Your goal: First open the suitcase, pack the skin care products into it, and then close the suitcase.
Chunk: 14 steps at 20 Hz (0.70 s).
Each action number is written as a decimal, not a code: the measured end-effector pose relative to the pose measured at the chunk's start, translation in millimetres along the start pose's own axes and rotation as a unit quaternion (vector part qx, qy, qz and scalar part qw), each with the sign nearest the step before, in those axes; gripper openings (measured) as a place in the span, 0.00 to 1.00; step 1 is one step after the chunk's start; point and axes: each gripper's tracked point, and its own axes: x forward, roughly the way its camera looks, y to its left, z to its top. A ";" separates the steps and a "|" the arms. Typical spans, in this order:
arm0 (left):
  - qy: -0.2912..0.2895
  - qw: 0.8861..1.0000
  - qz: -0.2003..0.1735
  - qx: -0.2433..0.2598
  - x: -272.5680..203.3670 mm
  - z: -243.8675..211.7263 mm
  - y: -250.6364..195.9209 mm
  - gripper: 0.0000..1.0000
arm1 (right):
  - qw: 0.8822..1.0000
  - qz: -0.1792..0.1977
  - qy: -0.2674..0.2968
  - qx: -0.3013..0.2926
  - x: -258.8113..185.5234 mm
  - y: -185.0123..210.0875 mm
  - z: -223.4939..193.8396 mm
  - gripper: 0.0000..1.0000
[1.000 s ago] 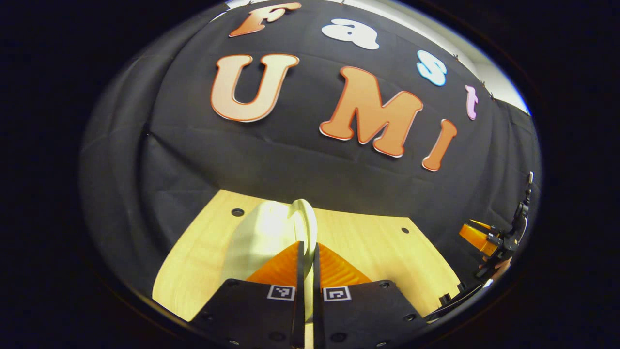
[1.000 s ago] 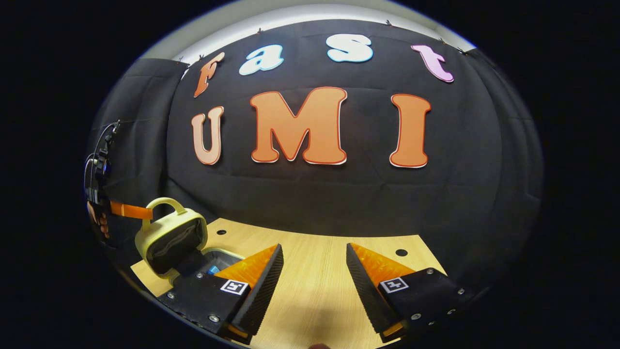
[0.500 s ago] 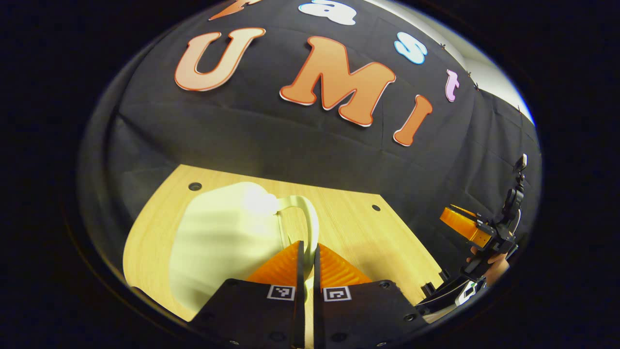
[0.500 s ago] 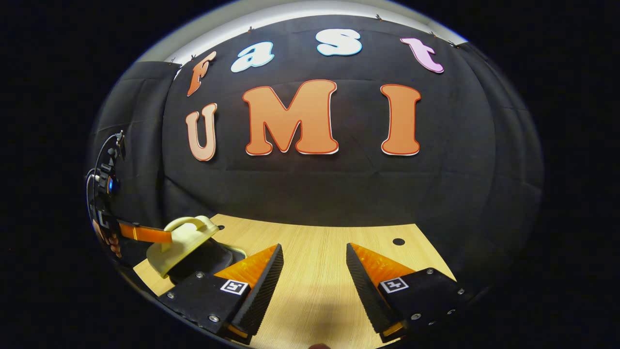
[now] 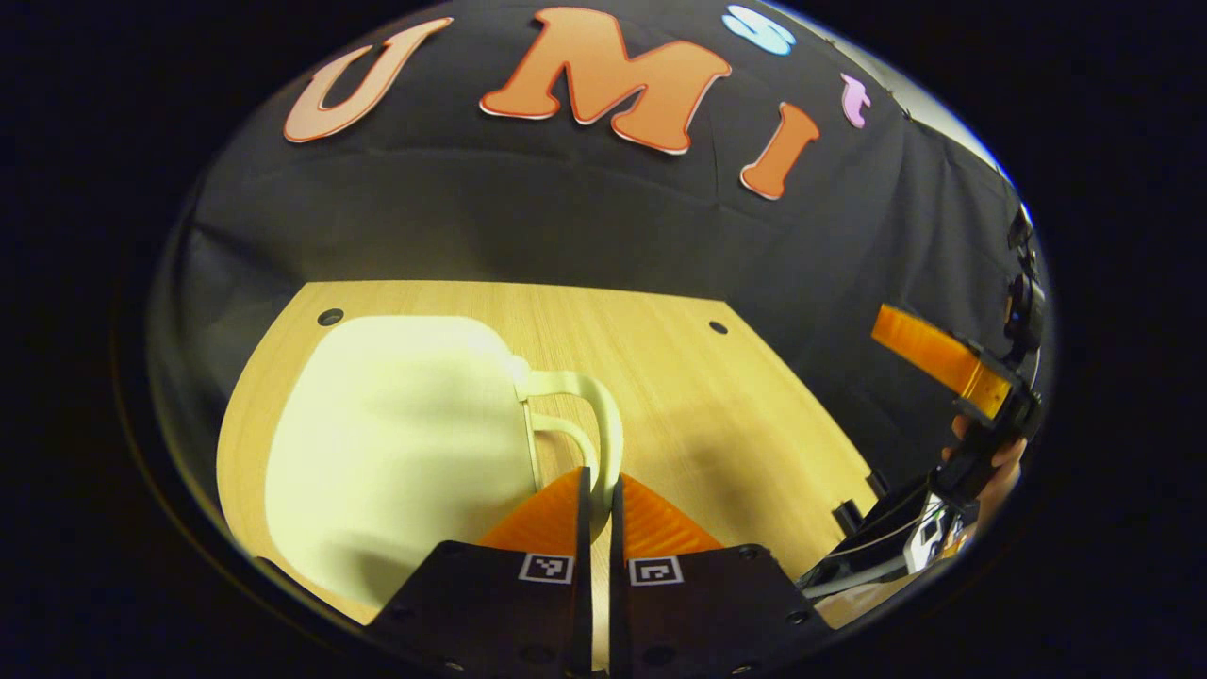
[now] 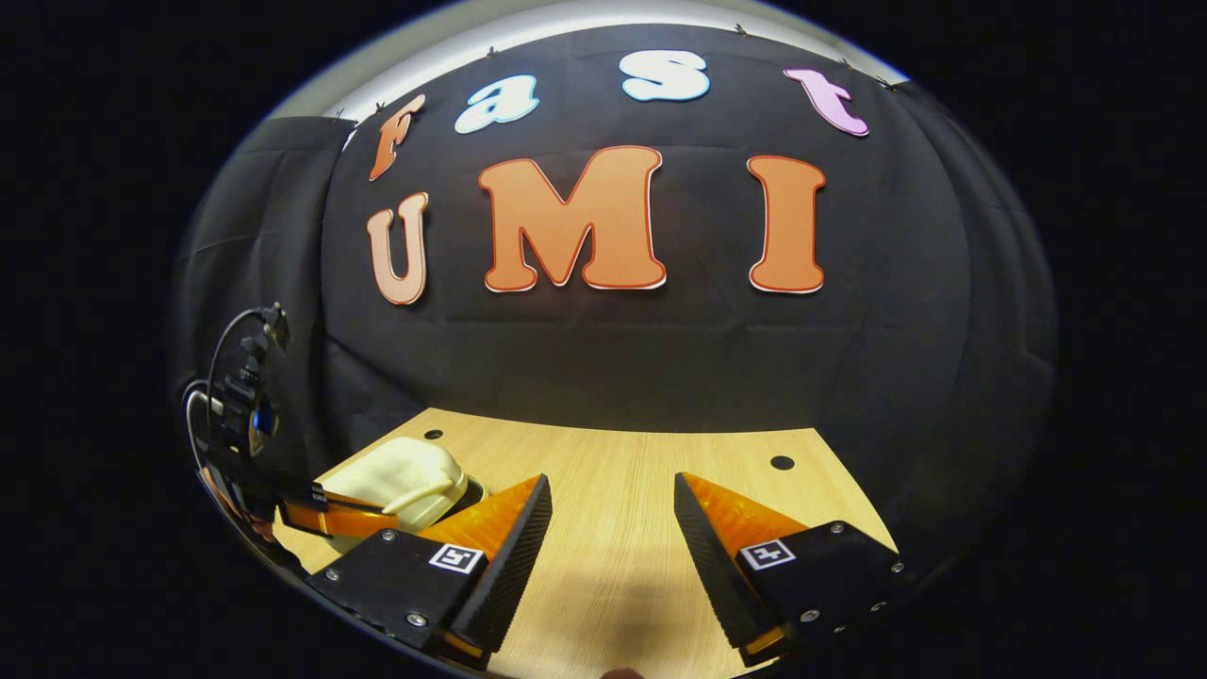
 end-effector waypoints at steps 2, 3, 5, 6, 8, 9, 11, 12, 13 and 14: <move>0.018 0.999 0.020 0.033 5.3 -9.9 0.5 0.07 | 1.000 0.001 0.002 -0.002 0.0 0.1 -2.3 0.84; 0.027 0.998 0.035 0.055 8.0 -14.2 1.3 0.07 | 1.000 0.001 0.004 -0.003 -0.4 -0.2 -2.8 0.84; 0.043 0.992 0.056 0.108 14.2 -22.7 0.7 0.07 | 1.000 0.004 0.003 0.000 -0.7 0.5 -3.6 0.84; 0.050 0.989 0.061 0.123 15.7 -26.8 -1.4 0.14 | 1.000 0.003 0.004 -0.001 -1.0 -0.4 -4.1 0.84; 0.039 0.992 0.035 0.111 21.6 -23.9 -25.0 0.27 | 1.000 0.003 0.003 -0.005 -4.0 -4.2 -6.2 0.84; 0.029 0.994 0.024 0.103 18.9 -23.3 -36.9 0.27 | 1.000 0.002 0.001 -0.006 -6.2 -7.1 -5.9 0.84; 0.005 0.994 0.033 0.107 10.2 -10.7 -40.0 0.50 | 1.000 -0.001 -0.004 -0.006 -6.6 -11.6 -3.7 0.84; -0.011 0.992 0.046 0.115 7.1 -0.8 -38.4 0.59 | 1.000 -0.001 -0.002 -0.007 -6.1 -13.1 -4.4 0.84; -0.026 0.991 0.051 0.121 4.3 9.6 -40.1 0.62 | 1.000 -0.004 -0.001 -0.008 -5.6 -15.0 -4.8 0.84; -0.043 0.989 0.057 0.126 -0.6 21.2 -44.1 0.71 | 1.000 -0.004 -0.005 -0.009 -5.4 -15.8 -3.0 0.84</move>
